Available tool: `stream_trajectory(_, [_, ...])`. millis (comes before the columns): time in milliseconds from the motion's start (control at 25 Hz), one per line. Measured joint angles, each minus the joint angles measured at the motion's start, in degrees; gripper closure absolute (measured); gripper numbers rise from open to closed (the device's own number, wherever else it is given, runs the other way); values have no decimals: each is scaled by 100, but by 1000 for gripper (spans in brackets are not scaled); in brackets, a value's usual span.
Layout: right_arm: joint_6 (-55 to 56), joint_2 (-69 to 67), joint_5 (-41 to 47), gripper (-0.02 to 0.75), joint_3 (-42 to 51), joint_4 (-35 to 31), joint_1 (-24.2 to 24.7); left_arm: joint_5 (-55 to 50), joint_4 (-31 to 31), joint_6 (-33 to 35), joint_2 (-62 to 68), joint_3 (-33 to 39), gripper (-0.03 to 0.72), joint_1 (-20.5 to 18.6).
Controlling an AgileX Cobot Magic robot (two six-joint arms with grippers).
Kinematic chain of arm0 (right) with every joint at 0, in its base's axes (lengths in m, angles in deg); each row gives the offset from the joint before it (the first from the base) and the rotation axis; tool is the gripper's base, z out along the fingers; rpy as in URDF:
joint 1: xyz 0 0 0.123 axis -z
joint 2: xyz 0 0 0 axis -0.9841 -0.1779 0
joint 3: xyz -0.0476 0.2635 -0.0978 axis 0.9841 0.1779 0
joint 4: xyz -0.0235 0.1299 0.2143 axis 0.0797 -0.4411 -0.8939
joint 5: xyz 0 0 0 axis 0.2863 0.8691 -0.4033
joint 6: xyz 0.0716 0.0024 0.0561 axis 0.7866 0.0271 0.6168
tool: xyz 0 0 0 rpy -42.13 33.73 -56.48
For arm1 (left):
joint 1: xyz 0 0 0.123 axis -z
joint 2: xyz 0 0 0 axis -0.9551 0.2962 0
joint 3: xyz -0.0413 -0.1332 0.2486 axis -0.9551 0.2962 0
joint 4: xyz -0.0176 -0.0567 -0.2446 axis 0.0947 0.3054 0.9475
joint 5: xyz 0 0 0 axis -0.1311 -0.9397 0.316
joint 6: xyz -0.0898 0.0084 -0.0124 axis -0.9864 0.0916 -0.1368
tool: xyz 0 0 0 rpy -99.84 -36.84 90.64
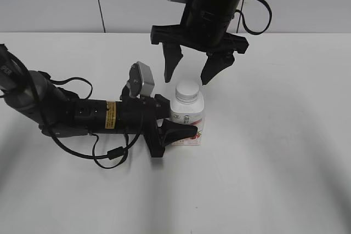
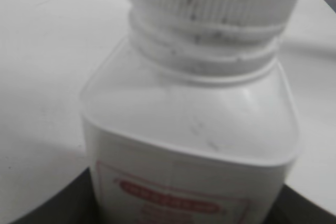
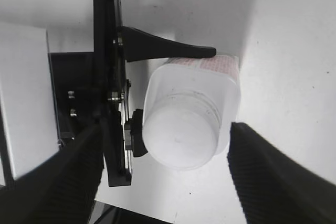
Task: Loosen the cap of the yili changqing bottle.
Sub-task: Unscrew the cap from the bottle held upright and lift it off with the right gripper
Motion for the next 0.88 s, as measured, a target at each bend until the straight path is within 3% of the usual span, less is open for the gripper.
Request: stream_trajectory(880, [208,-91,-5,159,166,51,0,-12,21,0,0,0,299,0])
